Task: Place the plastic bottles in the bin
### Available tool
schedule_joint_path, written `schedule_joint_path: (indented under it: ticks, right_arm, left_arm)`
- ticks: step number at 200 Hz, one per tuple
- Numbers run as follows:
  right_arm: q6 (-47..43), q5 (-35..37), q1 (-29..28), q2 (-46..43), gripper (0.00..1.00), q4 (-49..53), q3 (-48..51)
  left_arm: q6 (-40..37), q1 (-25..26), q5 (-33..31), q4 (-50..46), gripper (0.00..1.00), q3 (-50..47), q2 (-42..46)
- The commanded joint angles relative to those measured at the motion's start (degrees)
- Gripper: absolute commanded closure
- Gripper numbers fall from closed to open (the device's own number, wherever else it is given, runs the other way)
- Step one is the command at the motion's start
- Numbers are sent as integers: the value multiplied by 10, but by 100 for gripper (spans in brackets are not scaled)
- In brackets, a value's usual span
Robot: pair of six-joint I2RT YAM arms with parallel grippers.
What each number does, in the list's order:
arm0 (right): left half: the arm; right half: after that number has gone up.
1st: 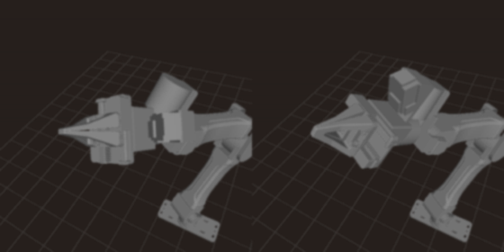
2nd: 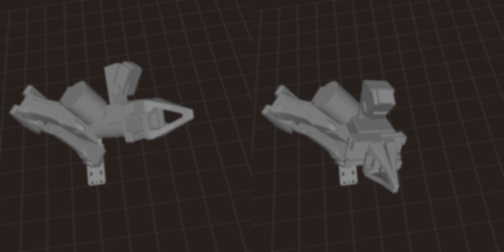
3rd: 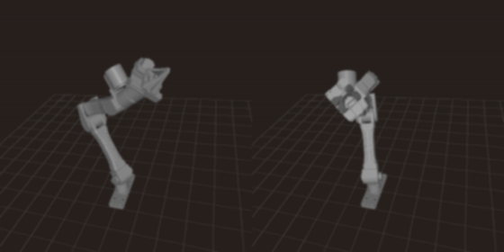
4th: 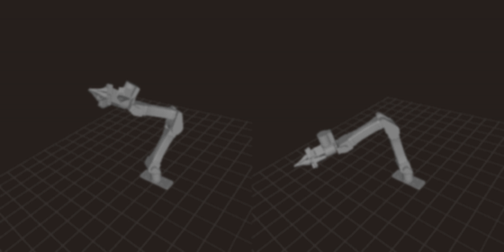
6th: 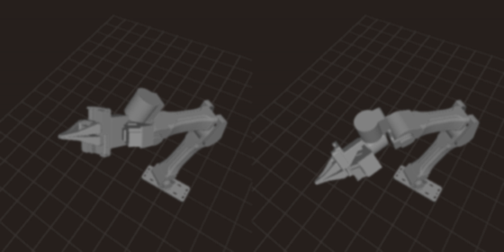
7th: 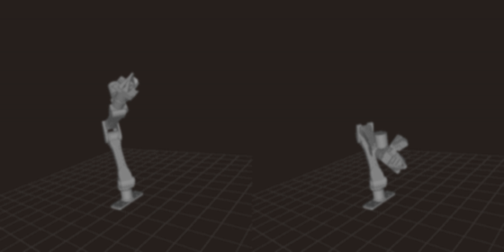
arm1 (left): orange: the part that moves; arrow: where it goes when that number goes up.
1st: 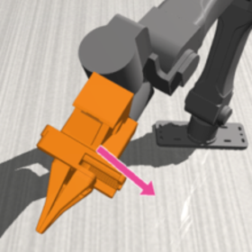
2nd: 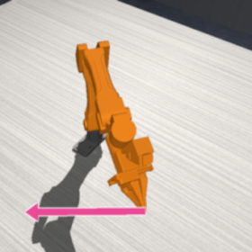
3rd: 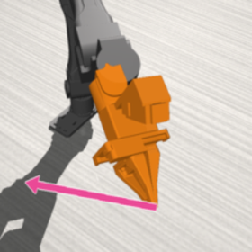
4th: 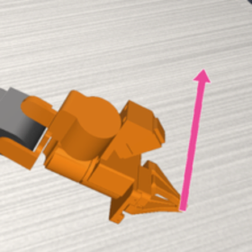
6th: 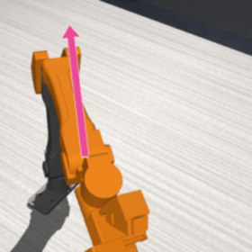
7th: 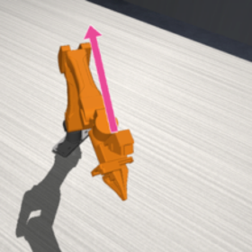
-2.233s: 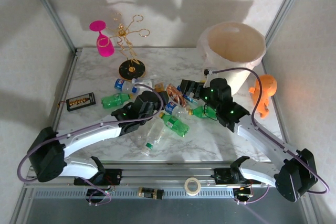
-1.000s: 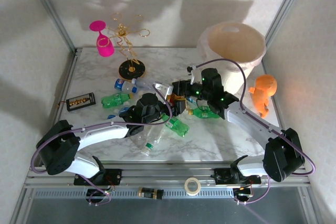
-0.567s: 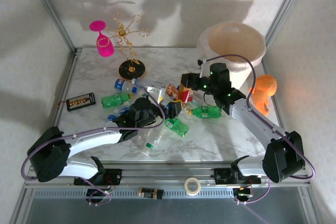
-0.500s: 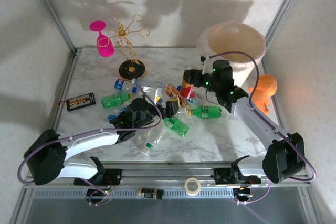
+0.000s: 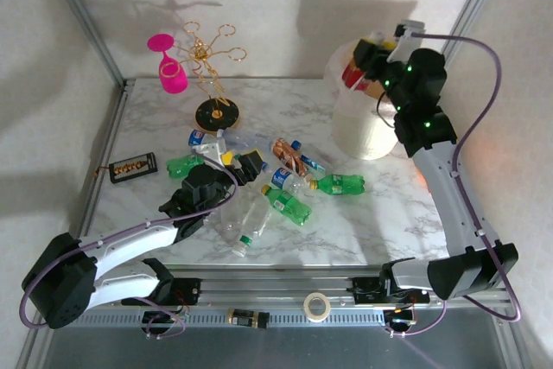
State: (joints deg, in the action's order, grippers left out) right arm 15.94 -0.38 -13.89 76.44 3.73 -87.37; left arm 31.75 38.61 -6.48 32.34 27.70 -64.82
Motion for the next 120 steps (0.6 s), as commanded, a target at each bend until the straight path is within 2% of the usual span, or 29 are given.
schedule_joint_path:
  ticks: [1,41,120]
  right_arm:
    - [-33,83,18,36,60,-8,-39]
    - [-58,150,43,86,61,-55,-28]
    - [-28,120,65,181,59,-21,-19]
  left_arm:
    - [9,-2,0,4,0,-11,16]
    - [12,-2,-10,6,0,-24,17]
    - [21,-2,-21,-4,0,-27,14]
